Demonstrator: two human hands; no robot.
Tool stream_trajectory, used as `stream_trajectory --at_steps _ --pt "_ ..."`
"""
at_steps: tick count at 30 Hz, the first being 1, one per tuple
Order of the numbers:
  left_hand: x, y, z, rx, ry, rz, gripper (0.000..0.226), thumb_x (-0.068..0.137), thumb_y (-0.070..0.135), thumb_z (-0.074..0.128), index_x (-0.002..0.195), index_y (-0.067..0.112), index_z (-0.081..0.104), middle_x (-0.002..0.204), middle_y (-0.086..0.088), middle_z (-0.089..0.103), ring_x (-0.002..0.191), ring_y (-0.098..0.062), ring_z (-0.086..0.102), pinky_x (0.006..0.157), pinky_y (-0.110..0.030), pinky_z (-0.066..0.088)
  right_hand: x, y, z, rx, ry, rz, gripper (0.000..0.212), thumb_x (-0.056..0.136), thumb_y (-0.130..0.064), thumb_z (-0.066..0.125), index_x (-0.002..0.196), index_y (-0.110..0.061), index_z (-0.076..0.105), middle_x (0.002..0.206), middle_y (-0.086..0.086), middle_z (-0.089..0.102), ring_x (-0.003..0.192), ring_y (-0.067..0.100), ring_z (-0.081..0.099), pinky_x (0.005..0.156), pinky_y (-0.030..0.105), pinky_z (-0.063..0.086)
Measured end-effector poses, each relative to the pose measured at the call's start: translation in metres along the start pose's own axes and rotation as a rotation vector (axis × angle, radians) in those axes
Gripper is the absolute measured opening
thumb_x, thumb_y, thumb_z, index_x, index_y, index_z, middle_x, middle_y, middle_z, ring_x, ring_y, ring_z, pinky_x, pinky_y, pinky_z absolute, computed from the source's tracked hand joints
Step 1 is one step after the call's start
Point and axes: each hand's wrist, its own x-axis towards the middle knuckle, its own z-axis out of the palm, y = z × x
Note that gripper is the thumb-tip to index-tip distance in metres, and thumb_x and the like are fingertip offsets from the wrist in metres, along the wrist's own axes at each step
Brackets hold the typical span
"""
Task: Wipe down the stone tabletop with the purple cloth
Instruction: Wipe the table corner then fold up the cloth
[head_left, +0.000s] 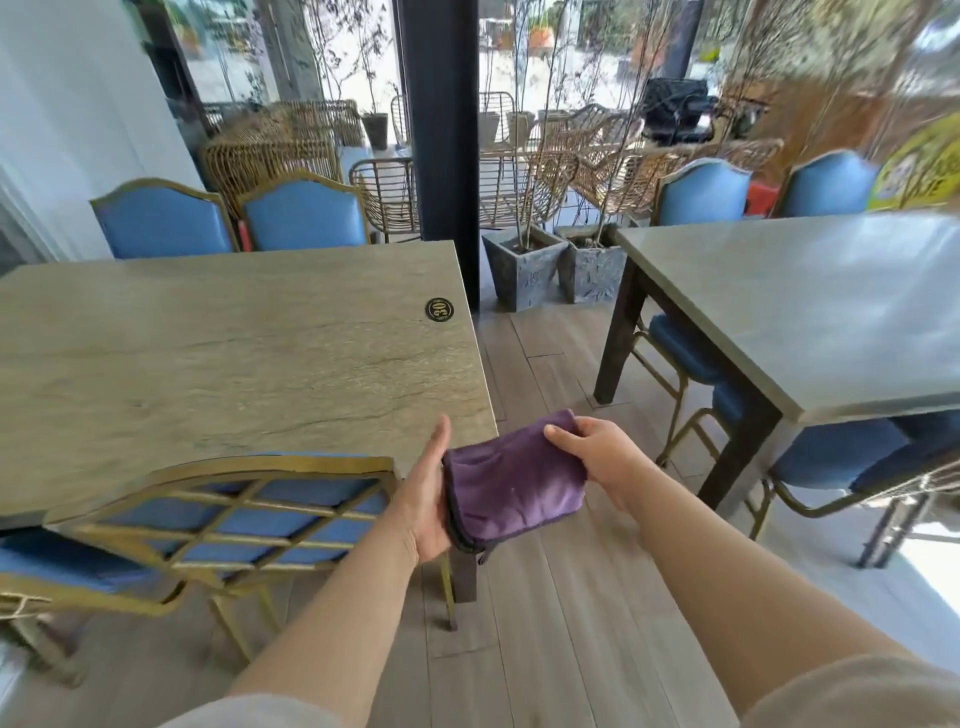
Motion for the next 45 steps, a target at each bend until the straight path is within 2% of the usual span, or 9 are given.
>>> stream_trajectory --at_steps 4,11,15,21,25,31,37,42,45 --pt "0.007 -0.009 0.000 0.206 0.257 0.125 0.047 0.079 0.019 0.074 0.122 0.004 0.060 0.109 -0.016 0.071 0.099 -0.030 0.068 0.087 -0.040 0.054 -0.002 -0.006 -0.002 -0.217 0.043 -0.043 0.040 0.085 -0.043 0.066 0.108 -0.011 0.061 0.102 0.004 0.067 0.097 0.023 0.061 0.089 0.038 0.050" --pt "0.018 0.005 -0.014 0.175 0.407 0.170 0.012 0.096 0.012 0.055 0.108 0.015 0.059 0.108 -0.014 0.067 0.097 -0.030 0.065 0.074 -0.038 0.055 0.014 -0.002 0.017 0.061 -0.016 0.085 0.025 0.089 -0.035 0.058 0.107 -0.018 0.064 0.106 0.009 0.069 0.102 0.029 0.063 0.095 0.045 0.049" --pt "0.037 0.039 -0.030 0.236 0.469 0.202 0.020 0.101 0.013 0.044 0.119 0.015 0.053 0.113 -0.012 0.062 0.100 -0.028 0.062 0.076 -0.037 0.052 0.042 -0.008 0.024 0.165 -0.110 0.068 0.030 0.088 -0.001 0.051 0.104 -0.023 0.066 0.108 0.012 0.070 0.103 0.032 0.065 0.093 0.050 0.052" --pt "0.092 0.096 -0.051 0.619 0.664 0.265 0.036 0.091 0.015 0.057 0.127 0.011 0.053 0.117 -0.013 0.064 0.103 -0.032 0.064 0.092 -0.049 0.052 0.111 -0.031 0.047 -0.189 0.029 -0.187 0.034 0.091 -0.008 0.053 0.116 -0.029 0.060 0.110 -0.005 0.063 0.102 0.017 0.059 0.092 0.039 0.051" --pt "0.117 0.120 -0.062 0.711 0.820 0.286 0.045 0.090 0.006 0.056 0.126 0.021 0.034 0.103 -0.009 0.054 0.087 -0.025 0.057 0.075 -0.037 0.051 0.159 -0.036 0.067 -0.212 0.178 -0.200 0.030 0.091 -0.007 0.049 0.115 -0.022 0.059 0.113 0.003 0.061 0.103 0.023 0.057 0.091 0.040 0.049" --pt "0.166 0.138 -0.094 0.912 0.734 0.216 0.044 0.087 -0.005 0.041 0.101 0.026 0.068 0.107 -0.008 0.063 0.078 -0.024 0.058 0.064 -0.030 0.045 0.216 -0.013 0.100 -0.099 0.148 -0.039 0.030 0.093 -0.008 0.046 0.118 -0.019 0.058 0.121 0.004 0.061 0.104 0.022 0.056 0.080 0.026 0.040" --pt "0.191 0.125 -0.125 1.256 0.722 0.041 0.048 0.087 -0.003 0.048 0.127 0.020 0.059 0.136 -0.008 0.044 0.116 -0.030 0.054 0.094 -0.030 0.044 0.227 0.017 0.121 -0.315 0.016 -0.048 0.058 0.091 -0.007 0.052 0.144 -0.025 0.037 0.124 -0.001 0.044 0.105 0.016 0.052 0.084 0.022 0.041" --pt "0.196 0.113 -0.129 1.636 0.809 0.076 0.040 0.083 -0.001 0.058 0.109 0.028 0.063 0.122 0.003 0.038 0.114 -0.020 0.042 0.086 -0.026 0.040 0.220 0.033 0.128 -0.624 0.100 -0.139 0.043 0.093 -0.019 0.050 0.134 -0.030 0.050 0.119 -0.001 0.036 0.114 0.017 0.037 0.095 0.032 0.044" --pt "0.195 0.112 -0.125 1.654 0.663 -0.075 0.040 0.088 0.011 0.060 0.126 0.023 0.057 0.135 0.000 0.044 0.121 -0.021 0.049 0.100 -0.036 0.044 0.219 0.030 0.122 -0.765 0.044 -0.138 0.042 0.096 -0.030 0.047 0.137 -0.035 0.046 0.122 0.000 0.040 0.114 0.020 0.036 0.097 0.034 0.040"
